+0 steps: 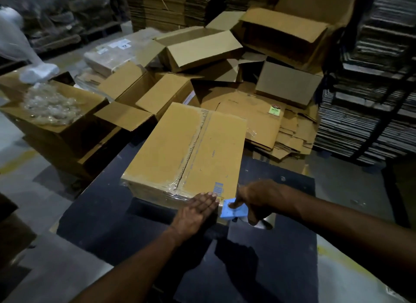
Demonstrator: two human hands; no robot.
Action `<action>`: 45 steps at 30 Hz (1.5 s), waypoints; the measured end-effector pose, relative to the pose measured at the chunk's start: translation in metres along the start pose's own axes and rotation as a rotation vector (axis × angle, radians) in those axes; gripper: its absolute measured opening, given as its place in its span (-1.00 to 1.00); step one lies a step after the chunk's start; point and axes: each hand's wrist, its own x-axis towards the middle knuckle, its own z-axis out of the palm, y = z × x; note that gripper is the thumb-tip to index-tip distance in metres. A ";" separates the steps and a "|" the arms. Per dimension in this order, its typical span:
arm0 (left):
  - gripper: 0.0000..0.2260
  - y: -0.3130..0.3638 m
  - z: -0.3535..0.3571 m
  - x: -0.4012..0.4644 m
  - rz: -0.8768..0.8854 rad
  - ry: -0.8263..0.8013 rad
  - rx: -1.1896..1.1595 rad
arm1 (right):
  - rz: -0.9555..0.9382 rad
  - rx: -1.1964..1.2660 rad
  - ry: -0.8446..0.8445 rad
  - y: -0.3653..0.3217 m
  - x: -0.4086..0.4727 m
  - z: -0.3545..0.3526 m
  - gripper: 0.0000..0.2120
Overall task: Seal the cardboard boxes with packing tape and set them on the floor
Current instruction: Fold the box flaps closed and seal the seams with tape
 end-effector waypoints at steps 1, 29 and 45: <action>-0.55 0.001 0.000 0.000 -0.011 -0.007 -0.002 | -0.001 -0.003 0.019 0.003 -0.004 0.001 -0.16; -0.32 -0.001 -0.014 0.002 -0.064 -0.267 -0.086 | 0.047 0.275 0.164 0.052 -0.006 0.098 -0.24; -0.40 0.009 -0.003 -0.003 -0.038 -0.111 -0.123 | 0.128 0.342 0.197 0.078 -0.046 0.097 -0.37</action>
